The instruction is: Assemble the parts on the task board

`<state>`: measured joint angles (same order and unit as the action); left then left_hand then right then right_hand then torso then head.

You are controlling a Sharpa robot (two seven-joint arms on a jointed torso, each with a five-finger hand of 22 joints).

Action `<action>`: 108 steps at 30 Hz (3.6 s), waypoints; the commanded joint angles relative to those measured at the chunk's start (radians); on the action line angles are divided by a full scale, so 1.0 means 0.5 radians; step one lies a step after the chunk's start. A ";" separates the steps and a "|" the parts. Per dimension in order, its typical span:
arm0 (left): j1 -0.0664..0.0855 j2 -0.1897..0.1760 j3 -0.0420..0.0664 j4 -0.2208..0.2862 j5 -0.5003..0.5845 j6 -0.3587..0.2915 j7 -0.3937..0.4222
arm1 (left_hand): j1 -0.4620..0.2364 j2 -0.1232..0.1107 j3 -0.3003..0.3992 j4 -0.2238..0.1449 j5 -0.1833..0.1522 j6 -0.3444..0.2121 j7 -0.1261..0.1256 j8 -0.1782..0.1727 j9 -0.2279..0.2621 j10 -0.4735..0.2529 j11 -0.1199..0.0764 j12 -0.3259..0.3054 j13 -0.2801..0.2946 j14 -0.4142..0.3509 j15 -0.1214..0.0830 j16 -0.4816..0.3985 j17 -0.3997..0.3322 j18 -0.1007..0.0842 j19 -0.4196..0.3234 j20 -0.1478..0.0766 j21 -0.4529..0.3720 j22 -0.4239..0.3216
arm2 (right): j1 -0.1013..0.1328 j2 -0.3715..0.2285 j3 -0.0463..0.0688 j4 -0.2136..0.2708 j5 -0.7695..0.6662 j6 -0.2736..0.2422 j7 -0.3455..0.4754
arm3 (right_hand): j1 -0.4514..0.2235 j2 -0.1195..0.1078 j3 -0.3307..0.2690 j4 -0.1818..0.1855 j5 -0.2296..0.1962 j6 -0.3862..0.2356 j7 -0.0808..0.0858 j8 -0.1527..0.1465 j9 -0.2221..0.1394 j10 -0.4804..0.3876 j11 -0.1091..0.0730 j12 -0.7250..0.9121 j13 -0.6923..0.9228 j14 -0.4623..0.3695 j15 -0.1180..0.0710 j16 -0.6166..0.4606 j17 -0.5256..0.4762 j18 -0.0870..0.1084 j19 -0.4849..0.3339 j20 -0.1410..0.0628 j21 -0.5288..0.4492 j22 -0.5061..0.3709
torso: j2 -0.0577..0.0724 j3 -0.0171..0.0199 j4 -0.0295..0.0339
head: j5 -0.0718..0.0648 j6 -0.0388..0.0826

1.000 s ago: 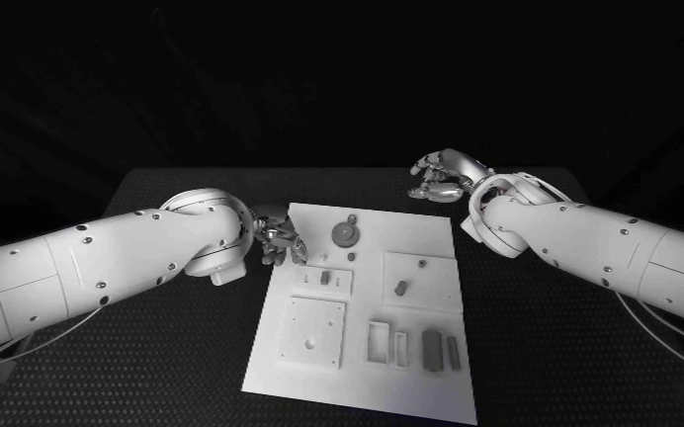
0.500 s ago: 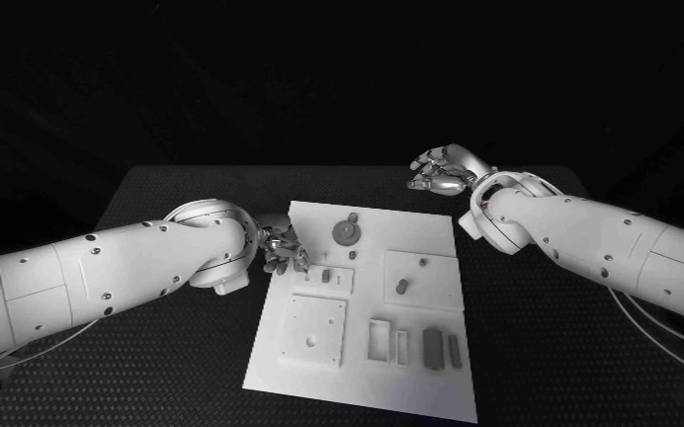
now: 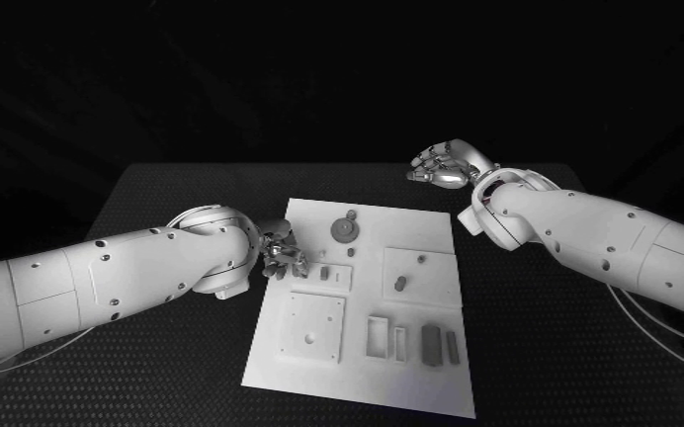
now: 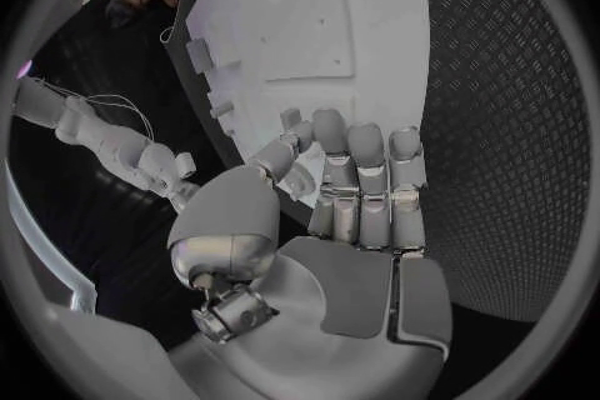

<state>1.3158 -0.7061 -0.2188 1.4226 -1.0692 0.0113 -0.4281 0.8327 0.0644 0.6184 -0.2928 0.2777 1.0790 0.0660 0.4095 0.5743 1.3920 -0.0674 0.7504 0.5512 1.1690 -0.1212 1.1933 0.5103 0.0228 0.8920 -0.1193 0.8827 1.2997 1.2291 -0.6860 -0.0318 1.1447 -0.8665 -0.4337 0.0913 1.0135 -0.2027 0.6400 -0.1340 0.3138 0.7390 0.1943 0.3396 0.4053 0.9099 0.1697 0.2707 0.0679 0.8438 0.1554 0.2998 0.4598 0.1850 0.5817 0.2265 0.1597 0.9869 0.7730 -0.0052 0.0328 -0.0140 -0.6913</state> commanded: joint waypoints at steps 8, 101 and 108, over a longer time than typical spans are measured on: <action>-0.016 0.013 -0.004 0.003 -0.090 -0.018 0.031 | 0.012 0.009 0.011 0.004 0.011 0.077 -0.056 0.002 0.001 0.009 -0.005 -0.008 0.004 0.017 0.003 0.007 -0.002 0.017 0.024 -0.184 0.011 0.004 | -0.001 -0.003 0.001 0.012 0.032 0.008 0.032 | -0.009 -0.019 -0.035 0.003 0.026 -0.021 0.029 0.009 -0.007 0.035 0.016 -0.059 -0.002 -0.011 0.019 -0.015 -0.017 -0.040 -0.063 -0.002 -0.043 0.029 | -0.001 0.0020 -0.003 | -0.010 -0.004; -0.048 0.056 -0.003 0.015 -0.248 -0.002 0.014 | 0.029 -0.050 -0.001 0.006 0.133 0.188 -0.104 0.051 0.000 0.078 -0.053 0.117 0.117 0.086 -0.047 0.152 0.065 0.025 0.097 -0.222 0.084 0.060 | -0.002 -0.003 0.001 0.001 0.018 0.045 0.013 | 0.013 -0.024 -0.056 0.010 0.053 -0.037 0.042 0.013 -0.016 0.062 0.026 -0.145 -0.001 -0.016 0.032 -0.023 -0.041 -0.060 -0.080 -0.011 -0.077 0.089 | -0.001 0.0038 -0.003 | -0.007 -0.008; -0.056 0.071 -0.003 0.019 -0.263 0.018 0.000 | 0.009 -0.044 -0.006 0.004 0.228 0.220 -0.127 0.103 0.018 0.075 -0.076 0.221 0.182 0.097 -0.079 0.243 0.094 0.031 0.119 -0.244 0.148 0.062 | -0.002 -0.002 0.001 0.001 0.002 0.062 0.004 | 0.039 -0.017 -0.053 -0.010 0.048 -0.042 0.043 0.013 -0.018 0.065 0.027 -0.162 -0.001 -0.019 0.033 -0.025 -0.045 -0.064 -0.085 -0.013 -0.088 0.100 | -0.002 0.0043 0.001 | -0.004 -0.010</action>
<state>1.2969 -0.6776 -0.2154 1.4246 -1.1890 -0.0177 -0.4254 0.8419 0.0417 0.6141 -0.2912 0.3891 1.0961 0.0771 0.4577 0.5854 1.4344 -0.0966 0.8583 0.6404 1.2148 -0.1469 1.3131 0.5567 0.0229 0.9437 -0.1356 0.9529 1.3079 1.2285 -0.6881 -0.0318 1.1452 -0.8539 -0.4203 0.0914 1.0244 -0.2105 0.6128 -0.1339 0.3370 0.7260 0.1931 0.3396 0.3974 0.9384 0.1841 0.1933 0.0686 0.8339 0.1645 0.2924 0.4382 0.1701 0.5463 0.2192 0.1191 1.0356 0.7721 -0.0029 0.0321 -0.0169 -0.6963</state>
